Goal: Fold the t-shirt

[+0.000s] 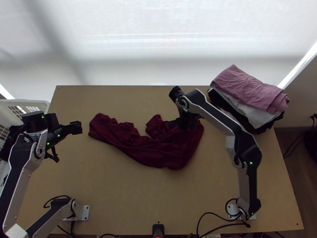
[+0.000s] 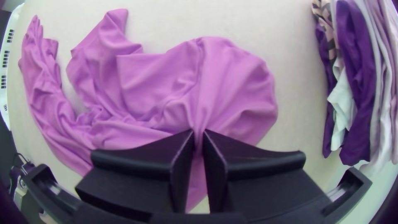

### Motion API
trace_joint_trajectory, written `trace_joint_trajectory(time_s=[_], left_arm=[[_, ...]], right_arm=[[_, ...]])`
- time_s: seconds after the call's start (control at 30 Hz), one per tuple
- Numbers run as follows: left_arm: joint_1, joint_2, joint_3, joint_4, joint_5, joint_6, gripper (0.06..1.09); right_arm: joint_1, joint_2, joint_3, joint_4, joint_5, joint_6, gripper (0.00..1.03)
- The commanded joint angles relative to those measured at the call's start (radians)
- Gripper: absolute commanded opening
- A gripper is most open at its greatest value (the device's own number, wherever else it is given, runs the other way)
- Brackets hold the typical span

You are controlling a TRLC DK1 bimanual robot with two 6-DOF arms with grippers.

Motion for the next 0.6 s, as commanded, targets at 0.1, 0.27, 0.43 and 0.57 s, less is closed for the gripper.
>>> trace_joint_trajectory(time_s=[0.1,0.27,0.43,0.57], left_arm=[[-0.009,0.02,0.046,0.008,0.01,0.014,1.05],[-0.009,0.018,0.046,0.006,0.008,0.014,1.05],[-0.01,0.018,0.052,0.006,0.01,0.014,1.05],[-0.009,0.018,0.053,0.006,0.008,0.014,1.05]], right_arm=[[-0.016,-0.142,-0.159,0.01,0.011,-0.023,0.05],[-0.032,-0.186,-0.302,0.056,0.017,-0.024,0.07],[-0.052,-0.183,-0.397,0.095,0.018,-0.018,0.16],[-0.056,-0.228,-0.372,0.095,0.018,-0.017,0.26]])
